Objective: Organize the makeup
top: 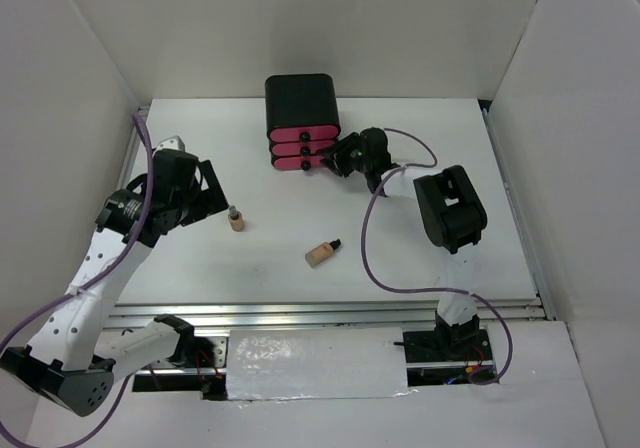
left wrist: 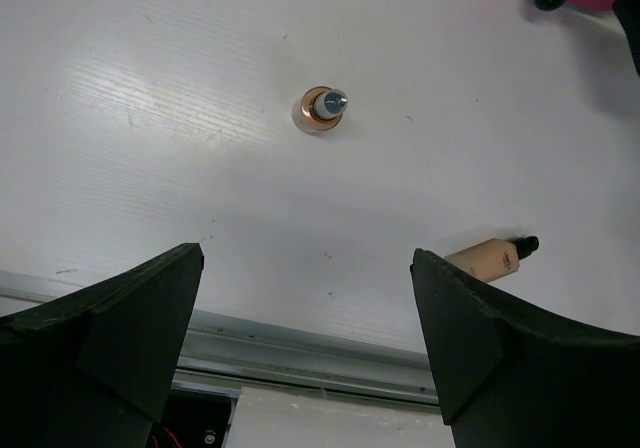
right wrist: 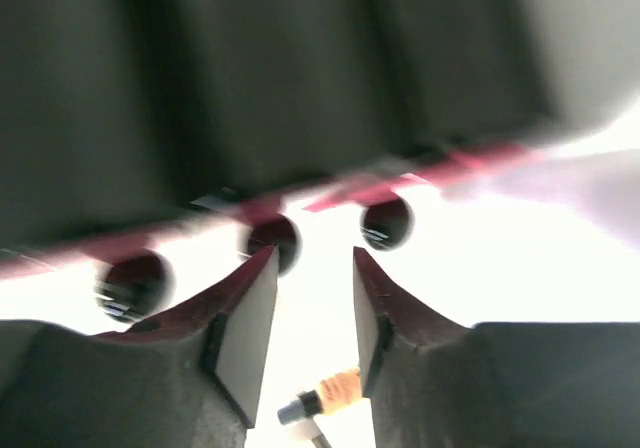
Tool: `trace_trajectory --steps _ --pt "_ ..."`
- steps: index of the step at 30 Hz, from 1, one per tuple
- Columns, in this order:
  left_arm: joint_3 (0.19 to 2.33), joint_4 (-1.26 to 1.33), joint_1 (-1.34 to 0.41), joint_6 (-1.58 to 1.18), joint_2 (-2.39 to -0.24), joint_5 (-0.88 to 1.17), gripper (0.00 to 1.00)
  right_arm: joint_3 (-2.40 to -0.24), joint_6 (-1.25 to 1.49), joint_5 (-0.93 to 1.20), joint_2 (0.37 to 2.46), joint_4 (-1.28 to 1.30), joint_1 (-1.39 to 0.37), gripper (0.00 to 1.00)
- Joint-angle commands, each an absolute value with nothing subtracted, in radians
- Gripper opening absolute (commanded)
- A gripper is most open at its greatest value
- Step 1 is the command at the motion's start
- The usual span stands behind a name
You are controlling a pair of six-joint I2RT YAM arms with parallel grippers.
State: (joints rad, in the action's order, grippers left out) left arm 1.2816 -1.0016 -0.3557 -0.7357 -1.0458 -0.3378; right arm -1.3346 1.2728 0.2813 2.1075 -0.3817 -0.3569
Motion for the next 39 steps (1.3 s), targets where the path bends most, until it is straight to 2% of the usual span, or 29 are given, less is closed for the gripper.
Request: trace_trajectory --steps 1,2,9,15,39 --pt "1.263 -0.968 -0.351 -0.724 -1.046 -0.345 1.0 -1.195 1.322 0.287 2.057 -0.589 -0.353 0.44" --pt "1.259 -0.966 -0.351 -0.724 -1.048 -0.342 0.99 -1.155 1.33 0.305 2.057 -0.653 -0.354 0.45" --pt "1.249 -0.951 -0.351 -0.719 -1.055 -0.325 0.99 -1.137 1.331 0.342 2.091 -0.661 -0.373 0.45" --pt "1.253 -0.95 -0.351 -0.713 -1.06 -0.328 0.99 -1.279 1.331 0.37 2.181 -0.585 -0.373 0.48" --pt "1.27 -0.957 -0.351 -0.696 -1.098 -0.357 0.99 -1.414 1.342 0.407 2.332 -0.566 -0.393 0.55"
